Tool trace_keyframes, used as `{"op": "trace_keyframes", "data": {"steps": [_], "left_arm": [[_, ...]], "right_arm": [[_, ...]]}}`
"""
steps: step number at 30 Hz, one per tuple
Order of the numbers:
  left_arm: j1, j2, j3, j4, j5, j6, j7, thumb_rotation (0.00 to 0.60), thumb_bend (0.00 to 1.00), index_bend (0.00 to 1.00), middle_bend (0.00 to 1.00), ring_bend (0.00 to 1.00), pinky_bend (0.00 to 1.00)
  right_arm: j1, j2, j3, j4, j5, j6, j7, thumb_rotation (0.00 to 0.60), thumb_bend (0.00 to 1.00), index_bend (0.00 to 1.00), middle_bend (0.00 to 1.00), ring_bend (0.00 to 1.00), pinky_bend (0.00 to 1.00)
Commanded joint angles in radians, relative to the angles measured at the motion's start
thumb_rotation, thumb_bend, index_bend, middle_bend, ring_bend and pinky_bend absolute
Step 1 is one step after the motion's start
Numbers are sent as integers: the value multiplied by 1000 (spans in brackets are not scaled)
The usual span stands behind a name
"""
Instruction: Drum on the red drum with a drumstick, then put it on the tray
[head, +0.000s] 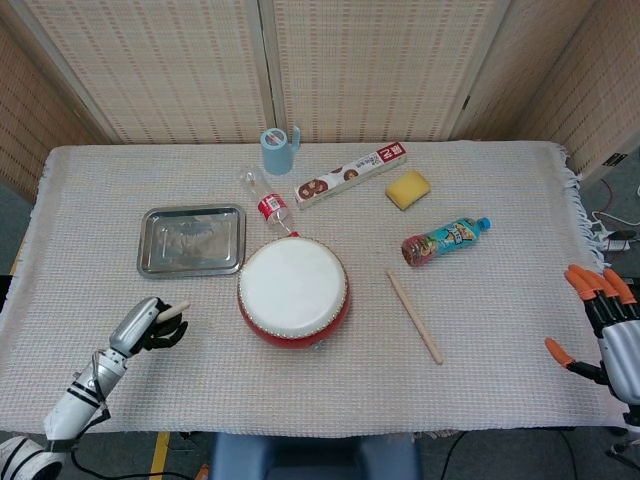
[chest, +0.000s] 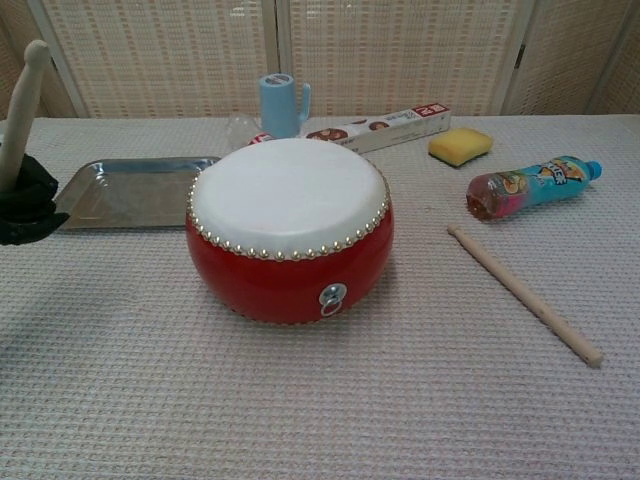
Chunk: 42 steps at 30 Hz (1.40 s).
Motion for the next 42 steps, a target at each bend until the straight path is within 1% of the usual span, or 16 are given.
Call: {"op": "trace_keyframes", "data": {"steps": [1,4,9,13,18,19,22,25,32,34,42], "left_arm": [[-47,19,-88,-103,-128,-20,528,600,850,1000,1000,1000,1000],[-75,-6,-108,-117,-157,-35,679,600,850,1000,1000,1000,1000],[-122,-52,-142,-121,-211,-64,846,600,850,1000,1000,1000,1000],[-164,-91,-162,-96,-265,-87,1001,600,849,1000,1000,1000,1000],[-201,-129,-156,-66,-314,-106,1171,600,849,1000,1000,1000,1000],[-209,-135,-150,-63,-334,-116,1219,600,847,1000,1000,1000,1000],[-230,-148,-147,-68,-398,-143,1309,600,834,1000,1000,1000,1000],[-244,-163,-156,-77,-460,-158,1339,600,834,1000,1000,1000,1000],[-262,-161,-206,-106,-553,-159,1298,600,834,1000,1000,1000,1000],[-274,-159,-210,-96,-572,-167,1301,600,834,1000,1000,1000,1000],[-315,-178,-150,-24,-567,-142,1456,600,836,1000,1000,1000,1000]], "right_arm": [[2,1,-2,-6,-1,-5,-9,600,234,0,55,0,0],[1,3,-7,-15,0,-12,-19,600,234,0,55,0,0],[-2,7,-10,-23,-7,-5,-26,600,234,0,55,0,0],[-3,9,-12,-27,-11,-2,-27,600,234,0,55,0,0],[-3,7,-13,-22,-15,0,-19,600,234,0,55,0,0],[-2,7,-13,-20,-16,0,-17,600,234,0,55,0,0],[1,5,-14,-17,-19,-2,-12,600,234,0,55,0,0],[4,3,-14,-15,-20,-5,-9,600,233,0,55,0,0],[3,2,-14,-15,-20,0,-8,600,234,0,55,0,0],[3,2,-14,-16,-19,0,-8,600,234,0,55,0,0],[7,-1,-15,-14,-18,-7,-7,600,234,0,55,0,0]]}}
